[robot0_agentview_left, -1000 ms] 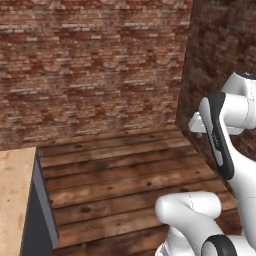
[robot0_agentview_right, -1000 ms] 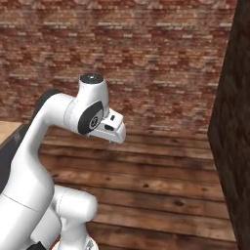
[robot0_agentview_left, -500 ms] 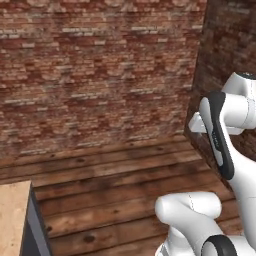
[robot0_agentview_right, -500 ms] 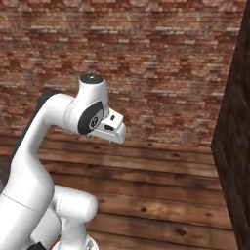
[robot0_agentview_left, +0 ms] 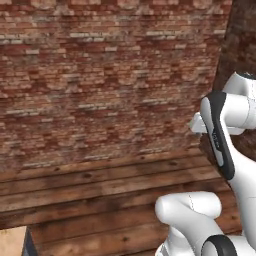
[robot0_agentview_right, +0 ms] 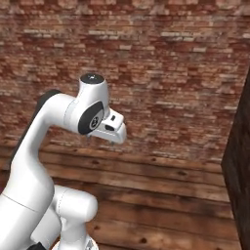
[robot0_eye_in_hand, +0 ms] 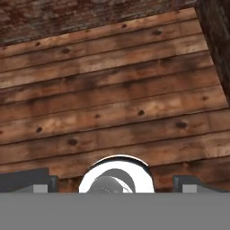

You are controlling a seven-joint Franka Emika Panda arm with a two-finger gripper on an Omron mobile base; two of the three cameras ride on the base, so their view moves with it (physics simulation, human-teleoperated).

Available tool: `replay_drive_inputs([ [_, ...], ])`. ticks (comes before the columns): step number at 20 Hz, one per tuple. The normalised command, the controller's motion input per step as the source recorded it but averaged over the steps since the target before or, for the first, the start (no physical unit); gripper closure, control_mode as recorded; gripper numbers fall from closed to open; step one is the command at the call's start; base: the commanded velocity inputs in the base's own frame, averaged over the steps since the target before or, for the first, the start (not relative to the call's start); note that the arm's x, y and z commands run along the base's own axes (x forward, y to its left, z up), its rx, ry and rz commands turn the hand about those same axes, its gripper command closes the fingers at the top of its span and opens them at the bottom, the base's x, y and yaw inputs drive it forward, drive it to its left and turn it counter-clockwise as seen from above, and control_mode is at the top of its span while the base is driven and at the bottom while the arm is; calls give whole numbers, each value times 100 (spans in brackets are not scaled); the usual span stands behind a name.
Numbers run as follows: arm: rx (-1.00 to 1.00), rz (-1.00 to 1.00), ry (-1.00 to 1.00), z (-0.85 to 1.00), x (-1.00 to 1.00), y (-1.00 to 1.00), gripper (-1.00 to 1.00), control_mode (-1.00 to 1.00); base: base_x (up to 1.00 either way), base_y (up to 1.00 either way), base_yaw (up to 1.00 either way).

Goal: Move the mustard and shaker from the cabinet to the dining counter.

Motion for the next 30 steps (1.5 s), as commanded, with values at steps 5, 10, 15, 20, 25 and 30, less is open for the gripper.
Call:
replay_drive_inputs([
  [5, 0, 0, 0, 0, 0, 0, -100, 100, 78, -1, 36],
  [10, 0, 0, 0, 0, 0, 0, -100, 100, 64, -5, 60],
  [15, 0, 0, 0, 0, 0, 0, -100, 100, 57, -9, 66],
  [20, 0, 0, 0, 0, 0, 0, -100, 100, 54, -10, 67],
  [25, 0, 0, 0, 0, 0, 0, -100, 100, 60, -10, 60],
  [30, 0, 0, 0, 0, 0, 0, -100, 100, 66, -12, 51],
])
